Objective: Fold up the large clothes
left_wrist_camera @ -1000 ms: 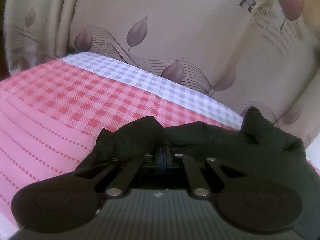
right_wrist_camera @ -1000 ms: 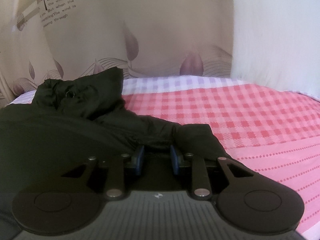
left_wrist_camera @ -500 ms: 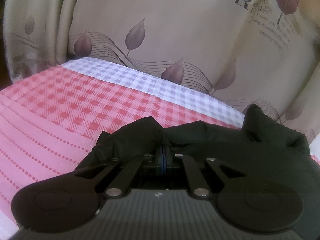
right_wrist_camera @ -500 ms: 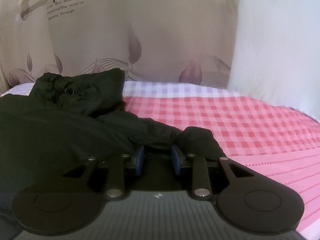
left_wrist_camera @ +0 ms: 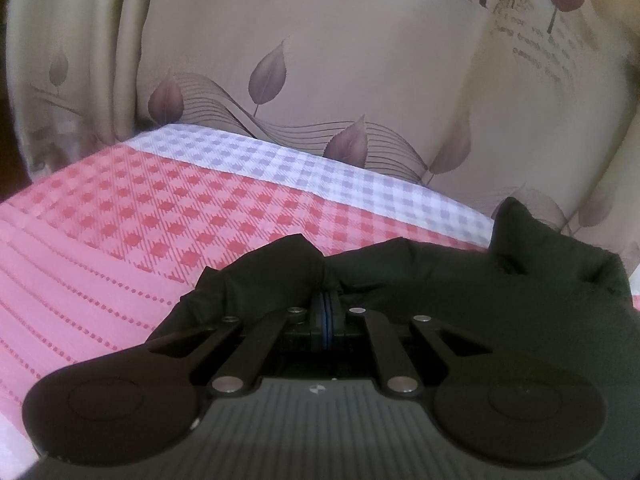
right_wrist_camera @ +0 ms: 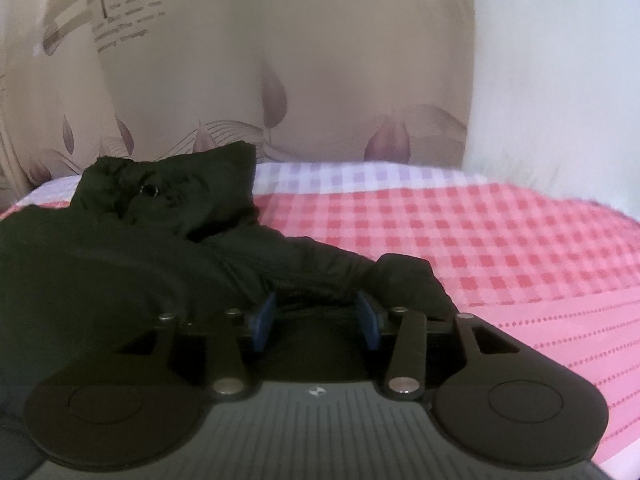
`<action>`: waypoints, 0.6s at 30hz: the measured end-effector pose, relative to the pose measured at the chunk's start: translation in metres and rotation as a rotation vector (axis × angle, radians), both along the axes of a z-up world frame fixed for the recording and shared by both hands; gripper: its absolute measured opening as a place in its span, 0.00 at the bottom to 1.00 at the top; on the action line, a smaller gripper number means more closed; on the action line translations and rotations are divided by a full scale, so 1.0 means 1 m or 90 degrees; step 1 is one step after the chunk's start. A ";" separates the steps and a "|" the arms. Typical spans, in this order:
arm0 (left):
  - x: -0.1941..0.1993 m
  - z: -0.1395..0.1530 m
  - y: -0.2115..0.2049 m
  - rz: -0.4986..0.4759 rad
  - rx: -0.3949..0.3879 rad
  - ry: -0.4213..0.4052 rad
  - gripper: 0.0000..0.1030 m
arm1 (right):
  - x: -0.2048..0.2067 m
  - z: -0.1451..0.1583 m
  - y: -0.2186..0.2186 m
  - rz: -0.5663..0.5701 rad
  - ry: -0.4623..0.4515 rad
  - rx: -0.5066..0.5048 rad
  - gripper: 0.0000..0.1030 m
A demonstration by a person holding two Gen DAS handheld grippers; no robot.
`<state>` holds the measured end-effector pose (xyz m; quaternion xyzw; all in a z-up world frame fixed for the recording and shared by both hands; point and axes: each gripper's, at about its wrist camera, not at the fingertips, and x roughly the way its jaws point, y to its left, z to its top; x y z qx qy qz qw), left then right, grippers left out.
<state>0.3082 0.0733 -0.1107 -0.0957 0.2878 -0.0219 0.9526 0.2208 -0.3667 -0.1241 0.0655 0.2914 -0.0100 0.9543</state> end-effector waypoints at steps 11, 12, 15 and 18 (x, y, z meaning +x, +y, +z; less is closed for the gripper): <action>-0.001 0.001 -0.003 -0.004 0.016 0.000 0.11 | -0.113 0.038 0.100 0.136 -0.219 -0.013 1.00; -0.001 0.001 -0.003 -0.006 0.015 0.001 0.11 | -0.118 0.035 0.110 0.156 -0.216 -0.024 1.00; 0.000 0.003 0.000 -0.015 0.003 0.005 0.12 | -0.129 0.021 0.135 0.200 -0.203 -0.073 1.00; -0.003 0.010 0.006 -0.047 -0.017 0.006 0.26 | -0.136 0.008 0.144 0.217 -0.192 -0.071 1.00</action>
